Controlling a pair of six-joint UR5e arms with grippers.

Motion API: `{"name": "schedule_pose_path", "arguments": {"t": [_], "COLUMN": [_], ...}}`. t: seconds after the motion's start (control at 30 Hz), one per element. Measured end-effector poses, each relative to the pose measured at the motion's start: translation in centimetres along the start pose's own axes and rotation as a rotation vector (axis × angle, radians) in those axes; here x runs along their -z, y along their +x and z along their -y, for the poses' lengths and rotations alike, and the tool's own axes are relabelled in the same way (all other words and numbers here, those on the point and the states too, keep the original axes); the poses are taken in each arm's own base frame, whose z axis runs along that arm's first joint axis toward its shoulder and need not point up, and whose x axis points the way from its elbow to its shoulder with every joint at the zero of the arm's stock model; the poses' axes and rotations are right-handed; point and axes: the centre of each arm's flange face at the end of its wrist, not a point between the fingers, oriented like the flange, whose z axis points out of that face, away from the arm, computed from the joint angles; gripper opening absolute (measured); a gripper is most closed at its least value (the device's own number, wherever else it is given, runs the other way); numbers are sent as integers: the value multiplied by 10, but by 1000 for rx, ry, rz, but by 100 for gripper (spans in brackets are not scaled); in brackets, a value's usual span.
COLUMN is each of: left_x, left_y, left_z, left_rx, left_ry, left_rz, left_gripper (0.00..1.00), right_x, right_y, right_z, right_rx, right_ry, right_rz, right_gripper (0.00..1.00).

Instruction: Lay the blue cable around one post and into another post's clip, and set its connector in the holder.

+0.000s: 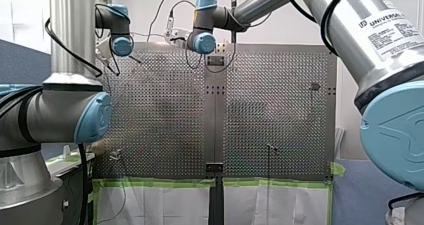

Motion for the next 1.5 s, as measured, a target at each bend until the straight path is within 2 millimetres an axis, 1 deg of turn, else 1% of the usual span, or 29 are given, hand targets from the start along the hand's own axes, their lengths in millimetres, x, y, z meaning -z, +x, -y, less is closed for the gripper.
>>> {"name": "schedule_pose_path", "arguments": {"t": [0.2,0.3,0.43,0.77,0.87,1.13,1.23,1.5], "left_x": [1,1,0,-2,-3,-6,-8,-12], "left_y": [28,35,37,38,44,77,80,78], "left_z": [-21,-27,-31,-34,-37,-59,-64,-70], "left_rx": [-16,-16,-11,14,18,58,75,86], "left_ry": [-22,-31,-36,-28,-27,-36,-40,-44], "left_rz": [-43,-51,-53,-63,-76,-141,-141,-134], "left_gripper": [0,0,0,0,0,0,0,0], "right_x": [1,1,1,-1,-2,-5,-6,-7], "right_y": [-3,-4,-8,-36,-40,-46,-48,-51], "right_z": [-2,-4,-5,-14,-18,-24,-26,-34], "right_rx": [-6,-6,-5,0,-1,2,5,8], "right_ry": [-6,-9,-12,-26,-31,-32,-33,-37], "right_rz": [11,15,22,63,59,48,48,51], "right_gripper": [22,22,22,22,22,22,22,22]}}
